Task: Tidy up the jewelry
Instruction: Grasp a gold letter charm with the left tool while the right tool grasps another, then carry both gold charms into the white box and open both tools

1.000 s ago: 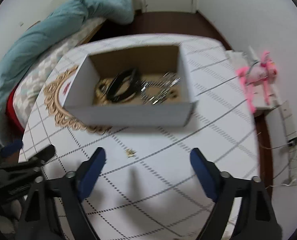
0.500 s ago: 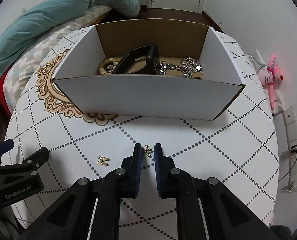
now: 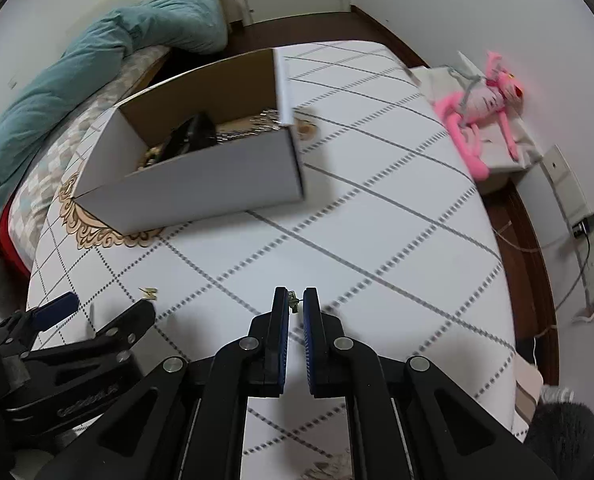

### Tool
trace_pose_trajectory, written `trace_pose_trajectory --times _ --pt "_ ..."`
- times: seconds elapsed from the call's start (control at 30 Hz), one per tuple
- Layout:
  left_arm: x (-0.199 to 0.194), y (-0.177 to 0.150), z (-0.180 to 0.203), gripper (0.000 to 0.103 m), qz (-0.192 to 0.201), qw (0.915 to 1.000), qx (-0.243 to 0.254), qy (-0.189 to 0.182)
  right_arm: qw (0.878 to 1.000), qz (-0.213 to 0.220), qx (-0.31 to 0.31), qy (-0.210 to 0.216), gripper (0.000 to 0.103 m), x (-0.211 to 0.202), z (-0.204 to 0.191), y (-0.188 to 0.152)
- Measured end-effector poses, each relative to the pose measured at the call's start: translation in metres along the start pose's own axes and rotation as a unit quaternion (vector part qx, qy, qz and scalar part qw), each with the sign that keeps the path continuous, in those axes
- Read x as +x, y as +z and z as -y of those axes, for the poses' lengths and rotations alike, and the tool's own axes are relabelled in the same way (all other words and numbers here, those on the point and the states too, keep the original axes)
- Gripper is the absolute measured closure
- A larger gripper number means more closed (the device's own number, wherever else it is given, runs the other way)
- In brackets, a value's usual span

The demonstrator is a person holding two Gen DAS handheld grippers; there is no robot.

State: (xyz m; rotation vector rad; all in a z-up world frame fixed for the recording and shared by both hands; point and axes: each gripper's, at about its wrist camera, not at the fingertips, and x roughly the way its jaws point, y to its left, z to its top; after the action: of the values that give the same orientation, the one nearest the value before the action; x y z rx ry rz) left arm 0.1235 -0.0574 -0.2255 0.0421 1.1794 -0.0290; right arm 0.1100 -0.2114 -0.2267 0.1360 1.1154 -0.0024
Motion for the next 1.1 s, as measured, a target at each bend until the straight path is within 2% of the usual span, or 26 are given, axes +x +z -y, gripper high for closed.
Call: trace_pose_trajectory --times 0.03,0.1,0.17,0.3,0.63,0.77,0.9,1.0,1.1 --pt "0.002 -0.001 0.005 0.033 0.003 0.9999 0.009 0.005 1.0 -0.001 0.004 -0.001 0.096 -0.001 0.003 -0.001" --pt "0.001 -0.002 0.007 0.045 0.013 0.9998 0.012 0.003 1.0 -0.001 0.011 0.001 0.096 -0.001 0.007 -0.002" --pt "0.002 -0.001 0.006 0.068 0.021 0.9997 0.012 -0.008 1.0 0.001 0.009 0.0 0.096 -0.004 0.007 -0.003" --pt "-0.001 -0.002 0.012 0.093 0.025 0.9993 0.02 -0.017 1.0 0.003 0.003 0.002 0.095 -0.006 0.003 -0.003" --pt "-0.003 0.001 0.006 0.094 0.024 0.999 0.015 -0.035 1.0 0.021 -0.004 0.014 0.095 -0.02 -0.008 0.003" --pt "-0.025 0.009 0.004 0.094 0.036 0.9975 0.01 -0.059 0.999 0.032 -0.006 0.026 0.095 -0.032 -0.013 0.009" --pt "-0.061 0.032 -0.003 0.094 0.061 0.9934 -0.002 -0.097 0.997 0.055 -0.008 0.047 0.095 -0.054 -0.019 0.026" --pt "-0.076 0.061 -0.01 0.094 0.063 0.9903 -0.009 -0.124 0.995 0.075 -0.008 0.068 0.096 -0.068 -0.023 0.051" --pt "-0.075 0.092 -0.014 0.094 0.06 0.9908 -0.002 -0.121 0.993 0.085 -0.013 0.077 0.096 -0.068 -0.027 0.08"
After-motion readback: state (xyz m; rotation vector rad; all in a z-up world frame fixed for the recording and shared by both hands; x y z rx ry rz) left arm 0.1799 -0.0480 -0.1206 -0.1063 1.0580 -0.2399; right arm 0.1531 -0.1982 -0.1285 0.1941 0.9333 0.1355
